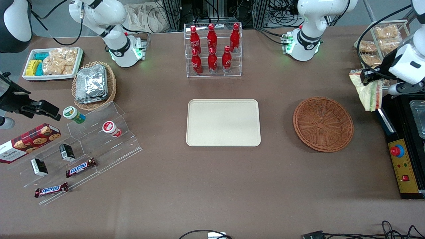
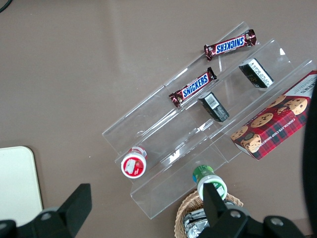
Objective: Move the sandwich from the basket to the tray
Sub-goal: 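Lift the sandwich up out of the basket with the left gripper, then carry the sandwich over the cream tray with the left gripper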
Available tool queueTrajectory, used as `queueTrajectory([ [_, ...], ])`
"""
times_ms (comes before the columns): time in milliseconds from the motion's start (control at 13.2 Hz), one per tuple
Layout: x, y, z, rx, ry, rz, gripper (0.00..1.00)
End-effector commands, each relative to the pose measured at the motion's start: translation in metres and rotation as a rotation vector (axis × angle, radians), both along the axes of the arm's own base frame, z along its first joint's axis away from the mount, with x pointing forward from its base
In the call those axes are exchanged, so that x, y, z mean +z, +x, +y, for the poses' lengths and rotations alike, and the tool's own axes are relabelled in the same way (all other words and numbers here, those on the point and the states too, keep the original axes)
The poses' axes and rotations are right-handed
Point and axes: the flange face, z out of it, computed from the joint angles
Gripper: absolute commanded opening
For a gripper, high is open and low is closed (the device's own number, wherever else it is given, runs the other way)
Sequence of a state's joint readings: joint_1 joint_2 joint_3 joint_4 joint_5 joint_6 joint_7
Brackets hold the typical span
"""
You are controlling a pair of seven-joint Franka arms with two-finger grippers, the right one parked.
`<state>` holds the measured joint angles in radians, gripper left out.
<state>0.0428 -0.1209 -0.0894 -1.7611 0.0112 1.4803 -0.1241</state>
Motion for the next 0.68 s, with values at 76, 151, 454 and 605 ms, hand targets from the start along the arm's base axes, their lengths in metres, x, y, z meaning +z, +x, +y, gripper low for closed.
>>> queueTrajectory([
  [76, 0.013, 0.009, -0.088, -0.136, 0.014, -0.014, 0.0],
  [151, 0.013, 0.016, -0.117, -0.121, 0.013, -0.023, 0.0],
  [454, -0.009, 0.006, -0.218, -0.134, 0.003, -0.012, 0.0],
  [605, -0.013, -0.004, -0.258, -0.141, -0.018, -0.039, 0.0],
])
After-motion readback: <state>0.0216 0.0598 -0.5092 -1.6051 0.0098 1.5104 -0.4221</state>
